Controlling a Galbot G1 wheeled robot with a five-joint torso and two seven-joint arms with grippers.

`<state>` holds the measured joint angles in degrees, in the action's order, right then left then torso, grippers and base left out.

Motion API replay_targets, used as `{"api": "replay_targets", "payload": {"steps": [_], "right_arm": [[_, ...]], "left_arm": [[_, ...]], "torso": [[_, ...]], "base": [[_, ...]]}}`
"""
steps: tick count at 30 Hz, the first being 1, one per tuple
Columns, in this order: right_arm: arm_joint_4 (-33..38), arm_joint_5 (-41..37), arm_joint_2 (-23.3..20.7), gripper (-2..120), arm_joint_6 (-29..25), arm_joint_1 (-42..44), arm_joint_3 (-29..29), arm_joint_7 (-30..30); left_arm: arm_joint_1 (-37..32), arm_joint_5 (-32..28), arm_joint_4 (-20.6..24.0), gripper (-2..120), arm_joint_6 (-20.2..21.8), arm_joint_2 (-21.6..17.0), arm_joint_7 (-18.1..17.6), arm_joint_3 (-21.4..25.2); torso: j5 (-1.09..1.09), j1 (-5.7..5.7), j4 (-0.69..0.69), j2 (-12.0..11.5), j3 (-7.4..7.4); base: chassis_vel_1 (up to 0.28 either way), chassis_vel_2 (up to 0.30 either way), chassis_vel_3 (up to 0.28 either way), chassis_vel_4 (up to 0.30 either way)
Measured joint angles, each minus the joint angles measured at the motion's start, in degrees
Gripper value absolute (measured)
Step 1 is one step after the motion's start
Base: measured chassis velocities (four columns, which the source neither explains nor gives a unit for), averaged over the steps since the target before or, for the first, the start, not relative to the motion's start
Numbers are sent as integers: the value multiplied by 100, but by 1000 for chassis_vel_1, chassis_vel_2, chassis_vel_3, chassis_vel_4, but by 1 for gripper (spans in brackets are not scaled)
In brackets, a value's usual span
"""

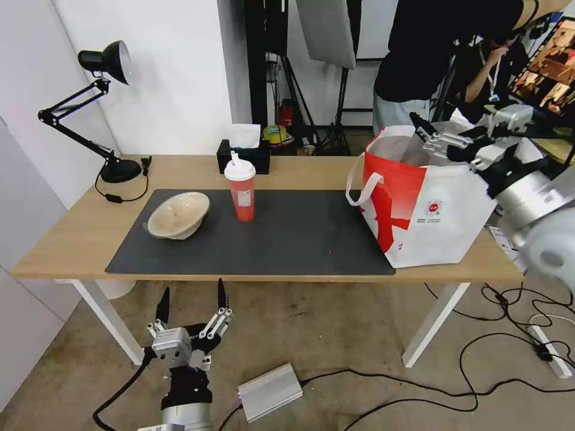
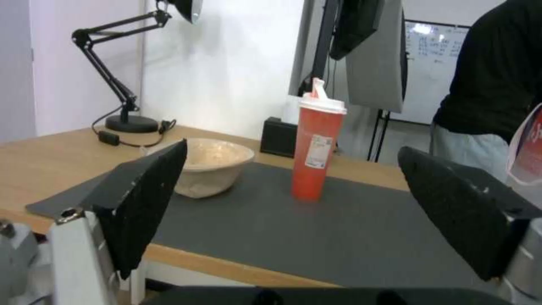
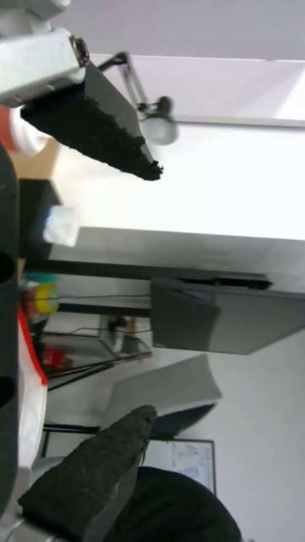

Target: Pick up the trash from the table and place it into the takeout bag.

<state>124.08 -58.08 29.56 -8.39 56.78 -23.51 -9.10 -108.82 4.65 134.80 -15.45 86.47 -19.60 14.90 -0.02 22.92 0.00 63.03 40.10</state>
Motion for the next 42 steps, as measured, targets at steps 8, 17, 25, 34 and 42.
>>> {"api": "replay_targets", "payload": {"steps": [8, 17, 25, 34, 42], "right_arm": [[747, 1253, 832, 100, -403, 1049, 309, -1132], [1268, 2209, 1441, 100, -615, 2387, 410, -1388], [1298, 3069, 1970, 100, -869, 3431, 626, -1449], [1040, 3853, 2309, 100, -1183, 3955, 956, -1534], [872, 4272, 2440, 100, -1238, 4173, 1213, -1645]], "left_arm": [[-28, 2, 15, 100, -5, 14, 4, 0], [-46, 10, 27, 100, -17, 27, 7, 5], [-31, 28, -20, 100, -19, 59, 13, -19], [-24, 36, -32, 100, -19, 67, 18, -22], [-25, 35, -40, 100, -20, 63, 18, -17]], "torso": [[0, 0, 0, -1, 0], [0, 0, 0, 0, 0], [0, -1, -1, 0, 0], [1, 0, 0, 0, 0], [1, 0, 0, 0, 0]], "base": [[0, 0, 0, 0], [0, 0, 0, 0], [0, 0, 0, 0], [0, 0, 0, 0], [0, 0, 0, 0]]}}
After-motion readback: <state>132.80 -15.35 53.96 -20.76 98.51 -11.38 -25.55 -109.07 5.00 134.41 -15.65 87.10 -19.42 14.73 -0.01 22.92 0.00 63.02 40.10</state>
